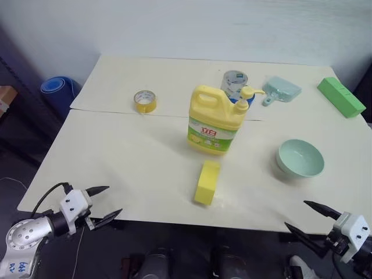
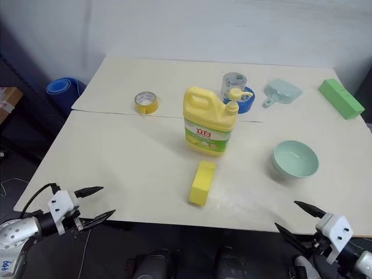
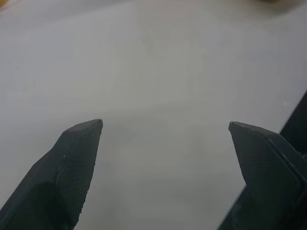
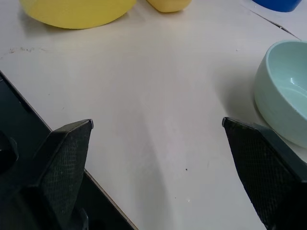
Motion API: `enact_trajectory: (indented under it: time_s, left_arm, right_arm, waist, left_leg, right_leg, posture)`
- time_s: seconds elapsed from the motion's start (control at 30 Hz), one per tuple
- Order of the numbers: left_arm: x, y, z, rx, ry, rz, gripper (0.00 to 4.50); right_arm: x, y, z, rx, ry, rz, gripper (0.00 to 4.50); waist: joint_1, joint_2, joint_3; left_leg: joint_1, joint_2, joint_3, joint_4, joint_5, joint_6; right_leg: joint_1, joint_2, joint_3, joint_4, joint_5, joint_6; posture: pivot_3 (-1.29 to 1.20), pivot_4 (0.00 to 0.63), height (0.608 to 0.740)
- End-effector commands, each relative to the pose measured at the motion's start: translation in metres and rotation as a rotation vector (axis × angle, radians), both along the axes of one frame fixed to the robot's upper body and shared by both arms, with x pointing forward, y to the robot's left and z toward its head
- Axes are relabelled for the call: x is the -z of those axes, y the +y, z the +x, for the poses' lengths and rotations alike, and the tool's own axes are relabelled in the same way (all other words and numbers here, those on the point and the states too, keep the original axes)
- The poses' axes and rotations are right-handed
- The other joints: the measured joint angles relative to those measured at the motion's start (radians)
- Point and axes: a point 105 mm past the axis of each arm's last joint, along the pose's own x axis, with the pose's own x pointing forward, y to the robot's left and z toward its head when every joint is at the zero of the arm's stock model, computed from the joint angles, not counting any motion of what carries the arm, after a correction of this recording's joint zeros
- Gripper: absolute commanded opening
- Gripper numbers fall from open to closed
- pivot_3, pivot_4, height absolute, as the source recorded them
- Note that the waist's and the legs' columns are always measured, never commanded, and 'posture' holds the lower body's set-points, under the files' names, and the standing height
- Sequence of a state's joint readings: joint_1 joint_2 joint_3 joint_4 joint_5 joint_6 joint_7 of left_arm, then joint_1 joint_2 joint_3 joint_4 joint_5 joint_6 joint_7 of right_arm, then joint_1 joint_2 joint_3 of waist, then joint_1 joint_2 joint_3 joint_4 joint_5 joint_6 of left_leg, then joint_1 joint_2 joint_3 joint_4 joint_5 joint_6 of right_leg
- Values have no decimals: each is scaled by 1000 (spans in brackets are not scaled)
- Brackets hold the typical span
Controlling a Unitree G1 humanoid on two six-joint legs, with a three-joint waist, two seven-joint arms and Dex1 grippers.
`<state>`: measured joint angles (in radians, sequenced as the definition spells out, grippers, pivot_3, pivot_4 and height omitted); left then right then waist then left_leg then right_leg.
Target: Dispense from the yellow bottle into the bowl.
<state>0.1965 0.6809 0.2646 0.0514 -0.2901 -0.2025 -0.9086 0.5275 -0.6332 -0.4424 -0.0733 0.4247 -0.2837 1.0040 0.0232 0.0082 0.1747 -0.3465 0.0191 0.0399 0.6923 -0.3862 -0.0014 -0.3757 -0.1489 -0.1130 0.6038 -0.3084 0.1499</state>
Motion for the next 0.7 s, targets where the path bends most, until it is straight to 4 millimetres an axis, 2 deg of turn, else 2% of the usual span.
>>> enact_trajectory:
  time_s: [0.03, 0.2, 0.4, 0.47, 0.6, 0.7]
  left_arm:
    - [-7, -11, 3, 20, -21, -31, 4470]
    - [-11, -23, 4, 58, 8, -91, 4470]
    - [-54, -64, 9, 148, -25, -181, 4470]
    - [-61, -76, 7, 183, -2, -201, 4470]
    - [-65, -89, 9, 237, 8, -210, 4470]
    - [-60, -96, 9, 285, 50, -199, 4470]
  right_arm:
    - [-11, 12, 4, -19, -51, 42, 4500]
    - [-14, 24, 9, -55, -58, 63, 4500]
    - [-22, 21, 5, -51, -90, 70, 4500]
    - [-24, 25, 3, -67, -78, 100, 4500]
    - [-47, 68, 12, -219, -38, 220, 4500]
    - [-48, 90, 15, -313, 11, 205, 4500]
  waist:
    - [0, 0, 0]
    - [0, 0, 0]
    - [5, 0, 0]
    - [3, 0, 0]
    - [-7, 1, 0]
    - [-9, 1, 0]
  left_leg:
    - [0, 0, 0, 0, 0, 0]
    - [2, 0, 1, -1, 0, -1]
    - [3, 0, 0, -1, 0, -1]
    - [3, 0, 0, -1, 0, -1]
    - [8, 1, -1, -3, 0, -1]
    - [10, 1, -1, -3, 0, -1]
  right_leg:
    - [0, 0, 0, 1, 0, 0]
    - [0, 0, 0, 2, 0, 0]
    - [1, 0, 1, 2, 0, 0]
    - [2, 0, 2, 2, 0, 0]
    - [2, 0, 6, 3, 0, 0]
    - [2, 1, 7, 3, 0, 0]
  posture:
    - [0, 150, 740]
    - [0, 150, 740]
    - [0, 150, 740]
    - [0, 150, 740]
    - [0, 150, 740]
    - [0, 150, 740]
